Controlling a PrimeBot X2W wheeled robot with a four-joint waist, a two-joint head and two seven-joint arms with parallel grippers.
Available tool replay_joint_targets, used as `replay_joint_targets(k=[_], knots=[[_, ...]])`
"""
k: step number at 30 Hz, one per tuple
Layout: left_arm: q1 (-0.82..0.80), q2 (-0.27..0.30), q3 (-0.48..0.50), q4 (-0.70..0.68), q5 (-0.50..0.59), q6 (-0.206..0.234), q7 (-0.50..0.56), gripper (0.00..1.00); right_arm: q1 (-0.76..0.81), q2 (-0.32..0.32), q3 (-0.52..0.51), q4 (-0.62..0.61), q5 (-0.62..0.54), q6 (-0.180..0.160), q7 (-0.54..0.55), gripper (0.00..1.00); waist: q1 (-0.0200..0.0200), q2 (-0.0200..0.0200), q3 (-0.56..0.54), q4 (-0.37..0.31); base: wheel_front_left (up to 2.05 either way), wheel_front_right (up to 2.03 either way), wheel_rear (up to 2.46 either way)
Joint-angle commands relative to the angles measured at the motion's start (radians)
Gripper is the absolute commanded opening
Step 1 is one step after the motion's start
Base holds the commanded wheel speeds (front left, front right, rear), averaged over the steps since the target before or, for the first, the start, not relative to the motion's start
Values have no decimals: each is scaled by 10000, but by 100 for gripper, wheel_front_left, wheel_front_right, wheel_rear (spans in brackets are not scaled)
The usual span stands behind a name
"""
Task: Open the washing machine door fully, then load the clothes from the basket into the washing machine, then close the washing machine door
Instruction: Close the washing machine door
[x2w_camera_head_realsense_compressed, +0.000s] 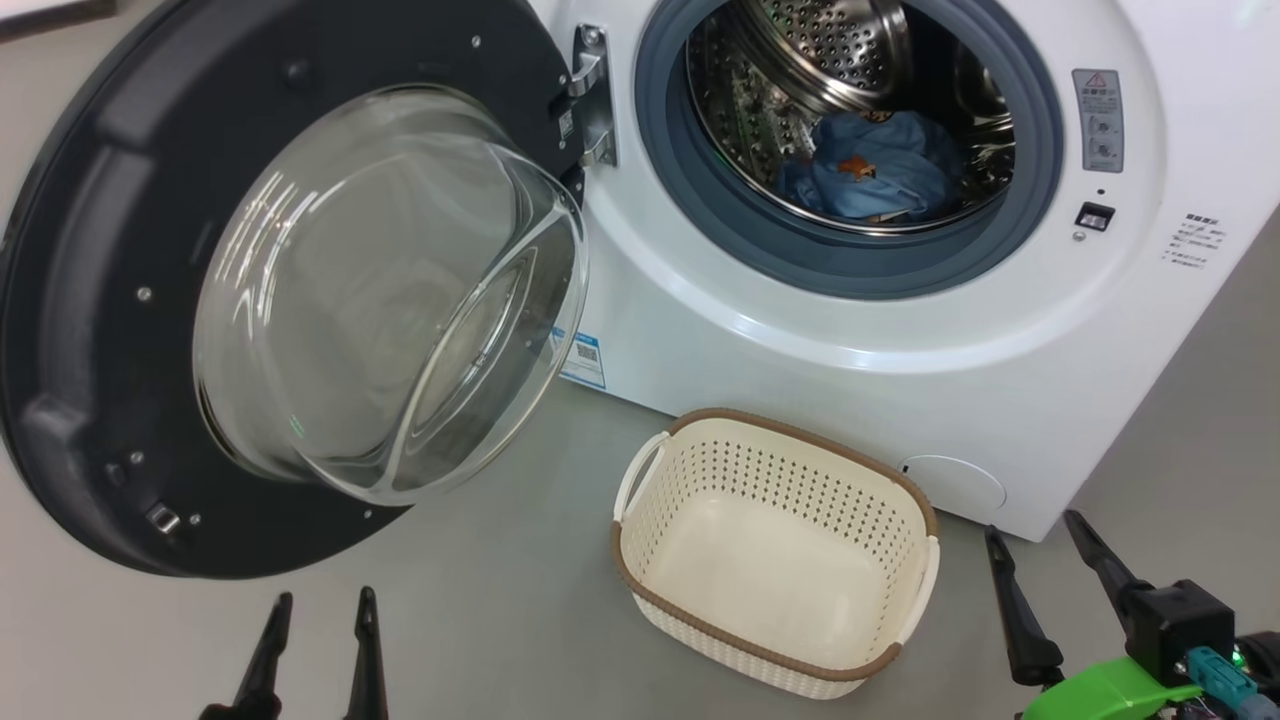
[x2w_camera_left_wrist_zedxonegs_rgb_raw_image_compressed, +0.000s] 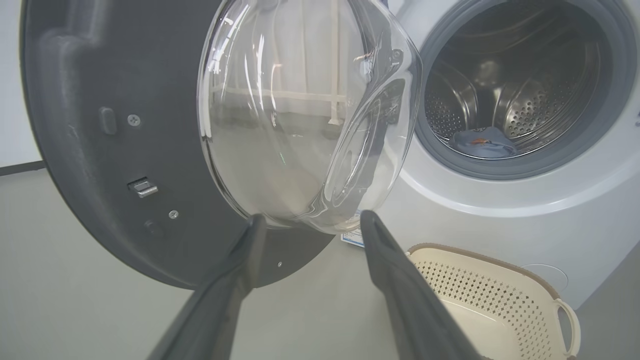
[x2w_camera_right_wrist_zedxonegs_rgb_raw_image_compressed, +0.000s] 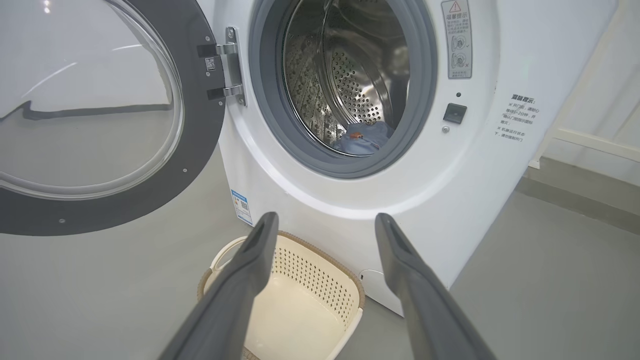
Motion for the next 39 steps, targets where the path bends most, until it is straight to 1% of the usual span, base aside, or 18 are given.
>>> replay_joint_targets(k=[1,15,18,19,20,21,23,27,30,33,35,36,39], knots=[[-152,153,422,-406,-52,95,-100,100,-525,-215,319,-184,-63,44,6,100,0,0,76,62,0,0,0],[136,141,553,-704,50,324,-106,100,-888,-384,621,231,68,44,-75,100,0,0,76,96,0,0,0],[70,140,608,-979,115,308,-107,100,-885,-381,624,285,89,44,-103,100,0,0,42,97,0,0,0],[62,113,665,-1158,116,296,-107,84,-889,-377,629,306,97,44,-114,100,0,0,27,98,0,0,0],[80,110,726,-1316,132,301,-107,19,-895,-371,642,328,104,44,-119,100,0,0,8,98,0,0,0],[91,125,787,-1511,172,304,-107,0,-903,-362,658,343,118,44,-118,100,0,0,-6,99,0,0,0],[75,171,956,-1933,242,347,-107,0,-925,-350,700,364,133,44,-105,100,0,0,-29,100,0,0,0],[-213,439,1275,-3217,382,206,-108,0,-1025,-390,804,399,164,44,-65,100,0,0,-73,99,0,0,0],[-791,905,1703,-4122,346,109,-28,0,-1106,-414,873,415,209,44,-53,100,0,0,-108,97,0,0,0],[-1818,1562,2189,-4741,172,-121,437,0,-1149,-414,936,477,268,44,-83,100,0,0,-167,81,0,0,0],[-2718,2038,2524,-4829,-62,-338,843,0,-1159,-400,982,512,310,44,-113,100,0,0,-197,50,0,0,0],[-2718,2038,2524,-4829,-62,-338,843,0,-1159,-400,982,512,310,44,-113,100,0,0,-197,50,0,0,0],[-4215,2625,2935,-4226,-752,-784,1461,0,-1113,-354,945,529,370,44,-185,100,0,0,-255,-16,0,0,0]])
